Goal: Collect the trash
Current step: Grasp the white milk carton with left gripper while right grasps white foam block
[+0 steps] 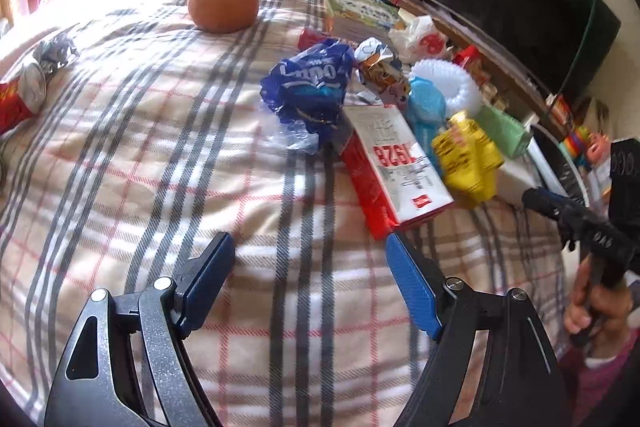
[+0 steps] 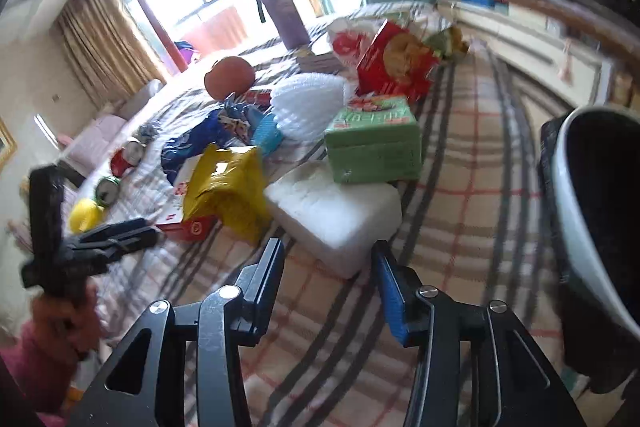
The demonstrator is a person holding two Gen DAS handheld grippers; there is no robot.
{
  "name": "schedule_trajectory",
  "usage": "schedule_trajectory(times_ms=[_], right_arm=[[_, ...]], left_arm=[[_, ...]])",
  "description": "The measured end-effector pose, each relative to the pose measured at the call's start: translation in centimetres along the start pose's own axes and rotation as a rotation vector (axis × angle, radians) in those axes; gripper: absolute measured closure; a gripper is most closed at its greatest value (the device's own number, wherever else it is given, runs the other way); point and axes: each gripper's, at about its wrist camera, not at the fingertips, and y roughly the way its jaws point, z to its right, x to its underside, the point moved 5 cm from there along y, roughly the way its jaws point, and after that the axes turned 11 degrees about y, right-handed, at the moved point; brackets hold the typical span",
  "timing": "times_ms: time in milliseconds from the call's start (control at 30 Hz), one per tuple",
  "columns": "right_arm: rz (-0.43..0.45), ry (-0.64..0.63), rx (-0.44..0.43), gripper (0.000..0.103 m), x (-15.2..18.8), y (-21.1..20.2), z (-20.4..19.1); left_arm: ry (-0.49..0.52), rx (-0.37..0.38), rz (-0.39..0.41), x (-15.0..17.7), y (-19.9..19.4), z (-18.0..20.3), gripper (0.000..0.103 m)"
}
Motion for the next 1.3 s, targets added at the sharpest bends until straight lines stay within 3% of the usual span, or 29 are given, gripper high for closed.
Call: schedule_trajectory(times_ms=[33, 100, 233, 400, 467, 500, 567, 700, 833, 1067, 1300], right_arm=[[0.008, -0.014, 0.011, 0.029, -0.2, 0.0, 0.0], [0.015, -0.047, 0.030, 0.020, -0.7, 0.1, 0.0], [-0.033, -0.094, 0.032, 0.020, -1.8, 1.9, 0.0], [-0.090, -0.115, -0.010, 0.021, -2.4, 4.1, -0.1], [-0.102, -0.115, -0.029, 0.027, -2.3, 4.5, -0.2], [-0.102, -0.114, -0.035, 0.037, -2.2, 4.5, -0.3], [-0.084, -0.106, -0.036, 0.038, -1.8, 3.9, -0.3], [-0.045, -0.065, -0.013, 0.040, -0.7, 2.1, 0.0], [-0.018, 0.006, -0.004, 0.041, 0.4, 0.2, 0.7], [0.021, 0.106, 0.002, 0.041, 2.1, -2.2, 2.1], [0.070, 0.196, 0.026, 0.041, 2.7, -4.6, 4.0]], left_arm=[[0.007, 0.012, 0.007, -0.1, -0.1, 0.5, 0.022], [0.028, 0.023, 0.016, -0.6, 0.1, 1.8, 0.020], [0.089, 0.020, 0.015, -2.1, 1.7, 4.7, 0.019], [0.090, -0.007, 0.013, -3.5, 3.7, 5.1, 0.019], [0.087, -0.021, 0.007, -3.6, 4.2, 4.9, 0.019], [0.085, -0.021, 0.005, -3.6, 4.4, 4.8, 0.019], [0.077, -0.015, 0.018, -3.6, 4.4, 4.4, 0.021], [0.102, 0.009, 0.018, -2.9, 4.0, 4.3, 0.049], [0.148, 0.007, 0.033, -1.6, 2.4, 4.5, 0.049], [0.125, 0.036, 0.090, -1.0, -0.9, 4.5, 0.050], [0.173, 0.114, 0.165, -2.5, -2.8, 8.4, 0.050]])
